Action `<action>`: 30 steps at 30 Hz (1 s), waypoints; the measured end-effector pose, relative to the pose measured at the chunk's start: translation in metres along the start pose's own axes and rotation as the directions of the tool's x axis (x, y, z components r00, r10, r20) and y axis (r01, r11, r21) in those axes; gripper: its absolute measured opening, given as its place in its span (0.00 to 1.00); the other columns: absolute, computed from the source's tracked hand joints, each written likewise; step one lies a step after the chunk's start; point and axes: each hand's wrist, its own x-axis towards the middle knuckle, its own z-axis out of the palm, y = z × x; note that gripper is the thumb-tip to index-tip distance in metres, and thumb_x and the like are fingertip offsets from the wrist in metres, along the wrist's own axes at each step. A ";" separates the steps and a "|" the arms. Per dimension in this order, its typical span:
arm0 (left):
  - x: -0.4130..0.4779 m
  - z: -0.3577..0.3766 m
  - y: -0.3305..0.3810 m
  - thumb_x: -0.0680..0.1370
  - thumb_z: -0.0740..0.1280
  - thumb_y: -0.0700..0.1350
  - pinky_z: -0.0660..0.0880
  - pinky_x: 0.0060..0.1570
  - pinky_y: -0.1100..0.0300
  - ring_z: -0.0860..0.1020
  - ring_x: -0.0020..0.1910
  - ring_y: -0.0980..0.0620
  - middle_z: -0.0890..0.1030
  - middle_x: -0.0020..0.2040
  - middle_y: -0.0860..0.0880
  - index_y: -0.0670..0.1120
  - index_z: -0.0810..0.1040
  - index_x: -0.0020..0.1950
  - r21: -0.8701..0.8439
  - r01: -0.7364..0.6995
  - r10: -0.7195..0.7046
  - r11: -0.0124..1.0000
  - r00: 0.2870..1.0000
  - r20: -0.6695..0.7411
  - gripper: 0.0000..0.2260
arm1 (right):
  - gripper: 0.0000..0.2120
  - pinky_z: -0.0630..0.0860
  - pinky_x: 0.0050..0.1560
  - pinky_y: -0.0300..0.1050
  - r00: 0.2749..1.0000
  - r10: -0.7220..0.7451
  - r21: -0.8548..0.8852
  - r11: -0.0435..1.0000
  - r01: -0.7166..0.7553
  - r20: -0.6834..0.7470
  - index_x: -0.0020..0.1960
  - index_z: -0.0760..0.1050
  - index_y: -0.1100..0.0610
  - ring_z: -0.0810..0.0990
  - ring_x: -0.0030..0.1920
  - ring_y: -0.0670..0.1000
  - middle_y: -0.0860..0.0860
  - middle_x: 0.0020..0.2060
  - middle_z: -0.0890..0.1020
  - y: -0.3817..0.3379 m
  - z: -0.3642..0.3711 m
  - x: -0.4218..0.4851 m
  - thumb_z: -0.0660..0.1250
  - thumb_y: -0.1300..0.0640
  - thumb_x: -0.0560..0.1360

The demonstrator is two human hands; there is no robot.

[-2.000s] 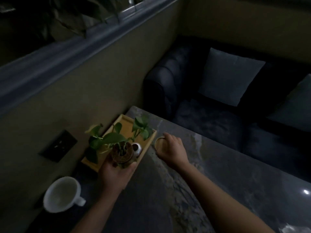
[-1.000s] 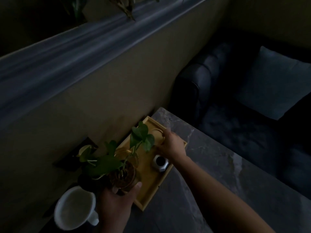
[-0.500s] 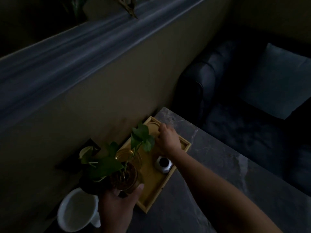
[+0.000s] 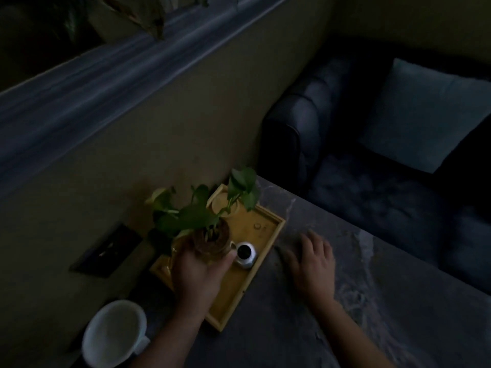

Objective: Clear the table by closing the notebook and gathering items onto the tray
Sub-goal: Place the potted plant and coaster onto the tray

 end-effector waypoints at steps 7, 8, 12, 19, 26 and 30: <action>0.084 0.053 0.016 0.61 0.82 0.45 0.72 0.64 0.53 0.76 0.63 0.50 0.80 0.62 0.48 0.46 0.77 0.64 0.083 0.028 -0.027 0.996 0.999 -0.020 0.33 | 0.35 0.40 0.78 0.51 0.998 -0.005 -0.129 0.992 0.013 0.063 0.79 0.55 0.51 0.42 0.79 0.52 0.50 0.80 0.53 0.013 0.021 -0.013 0.43 0.32 0.79; 0.093 0.057 0.017 0.61 0.82 0.45 0.72 0.63 0.53 0.77 0.62 0.49 0.81 0.61 0.47 0.46 0.78 0.63 0.088 0.045 -0.043 0.995 0.999 -0.024 0.31 | 0.35 0.38 0.77 0.51 0.998 0.000 -0.138 0.990 0.009 0.060 0.79 0.55 0.51 0.42 0.79 0.52 0.50 0.80 0.53 0.012 0.021 -0.012 0.43 0.32 0.79; 0.113 0.066 0.010 0.64 0.80 0.47 0.72 0.64 0.49 0.77 0.63 0.47 0.81 0.61 0.48 0.47 0.76 0.65 0.083 0.136 -0.136 0.987 0.991 -0.008 0.31 | 0.35 0.38 0.77 0.51 0.998 -0.002 -0.157 0.988 0.013 0.068 0.79 0.57 0.52 0.43 0.79 0.52 0.51 0.80 0.54 0.013 0.021 -0.012 0.44 0.33 0.79; 0.121 0.073 0.001 0.66 0.79 0.49 0.67 0.63 0.55 0.73 0.68 0.44 0.76 0.68 0.45 0.46 0.70 0.71 0.099 0.155 -0.153 0.983 0.988 -0.033 0.36 | 0.33 0.42 0.77 0.53 0.997 0.008 -0.170 0.985 0.004 0.070 0.77 0.60 0.53 0.47 0.79 0.53 0.52 0.79 0.58 0.013 0.023 -0.012 0.47 0.34 0.80; 0.117 0.073 -0.002 0.67 0.79 0.48 0.66 0.59 0.59 0.73 0.67 0.45 0.76 0.68 0.44 0.44 0.71 0.70 0.097 0.153 -0.149 0.984 0.988 -0.041 0.34 | 0.33 0.43 0.76 0.53 0.998 0.003 -0.172 0.985 0.008 0.059 0.77 0.61 0.54 0.49 0.79 0.54 0.53 0.79 0.59 0.013 0.023 -0.012 0.47 0.34 0.80; 0.114 0.071 -0.006 0.67 0.79 0.50 0.67 0.56 0.59 0.76 0.64 0.46 0.79 0.64 0.45 0.45 0.74 0.67 0.094 0.169 -0.165 0.981 0.985 -0.045 0.31 | 0.34 0.43 0.77 0.53 0.998 0.005 -0.172 0.985 0.005 0.059 0.77 0.61 0.53 0.48 0.79 0.54 0.52 0.79 0.58 0.013 0.023 -0.013 0.47 0.34 0.79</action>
